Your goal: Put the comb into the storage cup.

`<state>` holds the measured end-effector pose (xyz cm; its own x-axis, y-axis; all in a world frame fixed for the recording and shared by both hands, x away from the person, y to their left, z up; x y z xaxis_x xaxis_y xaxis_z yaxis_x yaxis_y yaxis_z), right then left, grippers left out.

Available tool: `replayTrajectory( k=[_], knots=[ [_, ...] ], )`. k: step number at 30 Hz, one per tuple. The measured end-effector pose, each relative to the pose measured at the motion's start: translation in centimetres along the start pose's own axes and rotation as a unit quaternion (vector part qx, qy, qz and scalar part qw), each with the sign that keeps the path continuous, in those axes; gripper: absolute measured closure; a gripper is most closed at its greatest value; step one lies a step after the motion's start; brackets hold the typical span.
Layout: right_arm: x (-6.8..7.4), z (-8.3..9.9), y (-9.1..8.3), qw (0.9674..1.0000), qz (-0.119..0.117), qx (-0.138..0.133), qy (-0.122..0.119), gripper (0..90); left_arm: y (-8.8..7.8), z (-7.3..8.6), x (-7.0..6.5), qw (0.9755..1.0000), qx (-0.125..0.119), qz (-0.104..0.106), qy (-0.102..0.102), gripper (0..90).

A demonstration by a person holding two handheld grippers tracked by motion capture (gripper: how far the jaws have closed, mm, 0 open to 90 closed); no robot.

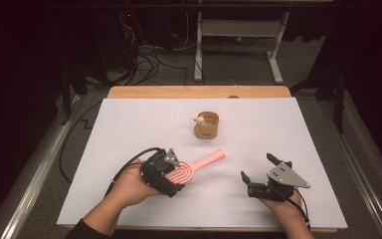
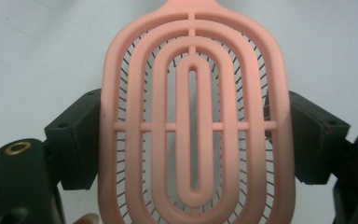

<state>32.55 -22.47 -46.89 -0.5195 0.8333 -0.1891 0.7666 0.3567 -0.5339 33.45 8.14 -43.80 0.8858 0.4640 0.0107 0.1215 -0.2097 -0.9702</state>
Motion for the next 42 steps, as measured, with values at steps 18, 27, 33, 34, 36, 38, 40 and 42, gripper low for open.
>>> replayTrajectory(
  k=[18,27,33,34,36,38,40,42],
  knots=[
    [1.7,0.7,1.6,0.9895,0.035,0.045,-0.133,1.4,1.5,-3.6,-1.6,0.9996,0.003,0.016,0.024,18.3],
    [3.0,1.1,2.1,0.9792,0.047,0.061,-0.188,1.6,2.6,-4.1,-2.5,0.999,0.015,0.019,0.037,18.2],
    [3.9,0.9,2.3,0.9705,0.058,0.064,-0.225,2.8,2.9,-4.1,-2.9,0.9987,0.019,0.022,0.042,18.2],
    [4.0,0.9,2.3,0.9692,0.058,0.066,-0.23,2.9,3.0,-4.1,-3.0,0.9988,0.018,0.023,0.04,18.3],
    [4.4,0.9,2.3,0.9662,0.061,0.066,-0.242,3.3,3.0,-4.1,-3.0,0.9987,0.018,0.023,0.042,18.2],
    [4.6,0.8,2.4,0.9637,0.064,0.07,-0.25,3.7,3.0,-4.0,-3.1,0.9986,0.019,0.023,0.043,18.3],
    [4.8,0.8,2.4,0.962,0.067,0.07,-0.255,4.0,3.0,-4.0,-3.1,0.9986,0.02,0.021,0.043,18.2],
    [4.9,0.7,2.5,0.9609,0.069,0.069,-0.259,4.3,3.0,-4.0,-3.1,0.9986,0.021,0.02,0.043,18.2]
  ],
)
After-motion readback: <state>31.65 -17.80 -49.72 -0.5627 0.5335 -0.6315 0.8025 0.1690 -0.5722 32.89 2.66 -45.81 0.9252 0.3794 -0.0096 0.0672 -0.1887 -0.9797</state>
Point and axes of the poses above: each handheld gripper's, and its own axes: y roughly forward along the jaws, z roughly out of its underside, x roughly to its left, the point moved 4 cm from there along y, roughly forward along the jaws, and after that the axes turned 14 degrees about x, right-handed, at the moved point
